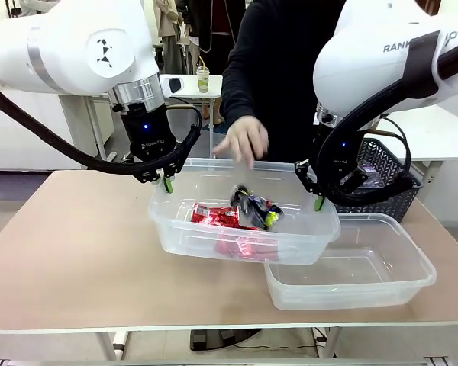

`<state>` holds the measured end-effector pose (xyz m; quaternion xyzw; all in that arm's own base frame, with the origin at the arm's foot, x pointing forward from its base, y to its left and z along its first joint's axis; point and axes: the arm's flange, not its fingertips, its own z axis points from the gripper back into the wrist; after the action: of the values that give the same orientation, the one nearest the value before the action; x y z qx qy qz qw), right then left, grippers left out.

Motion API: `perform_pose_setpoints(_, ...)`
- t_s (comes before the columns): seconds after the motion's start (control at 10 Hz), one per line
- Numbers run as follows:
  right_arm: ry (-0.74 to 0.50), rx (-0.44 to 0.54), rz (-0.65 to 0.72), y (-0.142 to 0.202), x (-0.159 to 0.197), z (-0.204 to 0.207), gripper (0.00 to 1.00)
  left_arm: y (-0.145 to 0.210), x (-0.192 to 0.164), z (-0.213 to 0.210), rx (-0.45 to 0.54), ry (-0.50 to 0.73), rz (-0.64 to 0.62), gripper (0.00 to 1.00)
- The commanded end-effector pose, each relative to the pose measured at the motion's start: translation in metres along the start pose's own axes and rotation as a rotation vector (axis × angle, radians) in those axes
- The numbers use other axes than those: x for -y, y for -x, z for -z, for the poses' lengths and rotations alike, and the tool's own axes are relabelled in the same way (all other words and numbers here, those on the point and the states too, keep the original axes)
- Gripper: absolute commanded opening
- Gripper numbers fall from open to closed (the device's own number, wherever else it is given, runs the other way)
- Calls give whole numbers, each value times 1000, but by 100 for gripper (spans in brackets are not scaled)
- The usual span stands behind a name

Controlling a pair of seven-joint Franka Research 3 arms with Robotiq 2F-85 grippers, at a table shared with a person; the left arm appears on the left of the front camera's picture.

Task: Sort the waste into each basket.
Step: Offer the picked Organizing box to the human.

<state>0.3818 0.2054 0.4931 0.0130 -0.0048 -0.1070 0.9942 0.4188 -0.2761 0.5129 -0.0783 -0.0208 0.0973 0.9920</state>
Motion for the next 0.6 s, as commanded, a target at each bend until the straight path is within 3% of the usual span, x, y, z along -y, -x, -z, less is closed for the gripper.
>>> perform_pose_setpoints(0.0,9,-8,-3,1,0,-2,5,-1,0,-5,18,17,-24,6)
perform_pose_setpoints(0.5,9,-8,-3,1,0,-2,5,-1,0,-5,18,17,-24,6)
